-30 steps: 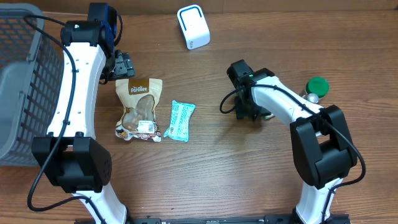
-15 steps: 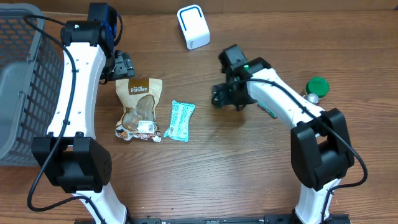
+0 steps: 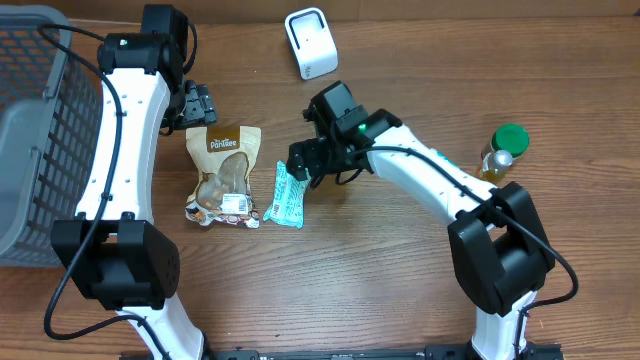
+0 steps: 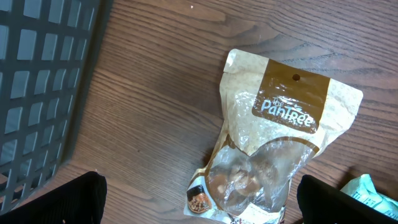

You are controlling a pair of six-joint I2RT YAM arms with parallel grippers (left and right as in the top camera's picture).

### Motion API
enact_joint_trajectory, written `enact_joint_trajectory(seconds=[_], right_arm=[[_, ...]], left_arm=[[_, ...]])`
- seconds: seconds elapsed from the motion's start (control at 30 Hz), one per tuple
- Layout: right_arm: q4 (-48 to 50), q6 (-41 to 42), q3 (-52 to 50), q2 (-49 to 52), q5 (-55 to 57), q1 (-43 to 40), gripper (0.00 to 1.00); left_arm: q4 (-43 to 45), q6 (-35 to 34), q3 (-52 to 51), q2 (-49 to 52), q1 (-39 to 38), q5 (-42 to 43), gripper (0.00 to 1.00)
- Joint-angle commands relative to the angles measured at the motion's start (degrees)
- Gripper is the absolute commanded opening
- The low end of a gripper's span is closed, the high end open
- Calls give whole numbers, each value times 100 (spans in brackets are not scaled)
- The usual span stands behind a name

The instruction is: Scan the item barcode

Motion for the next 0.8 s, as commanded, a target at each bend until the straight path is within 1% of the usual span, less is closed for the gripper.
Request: enact_joint_trajectory(seconds=[0.0, 0.07, 0.1, 0.13, 0.3, 0.7, 0.73, 0.77], right_arm=[[232, 442, -146, 79, 98, 42, 90], [337, 501, -146, 175, 81, 85, 90], [398, 498, -146, 251, 83, 120, 97], [420, 498, -146, 289, 83, 136, 100], [444, 498, -146, 463, 83, 157, 100], [680, 498, -146, 470, 107, 155, 100], [697, 498, -146, 470, 105, 155, 98], [706, 498, -146, 470, 107, 155, 91]], left_arm=[[7, 22, 101, -55, -11, -72, 100], [4, 24, 101, -55, -11, -72, 100], [4, 24, 101, -55, -11, -70, 100], [4, 24, 101, -55, -11, -72, 100], [7, 22, 101, -55, -11, -70, 100], [4, 24, 101, -55, -11, -72, 99], [7, 22, 101, -55, -11, -70, 100], [4, 24, 101, -55, -11, -72, 100]])
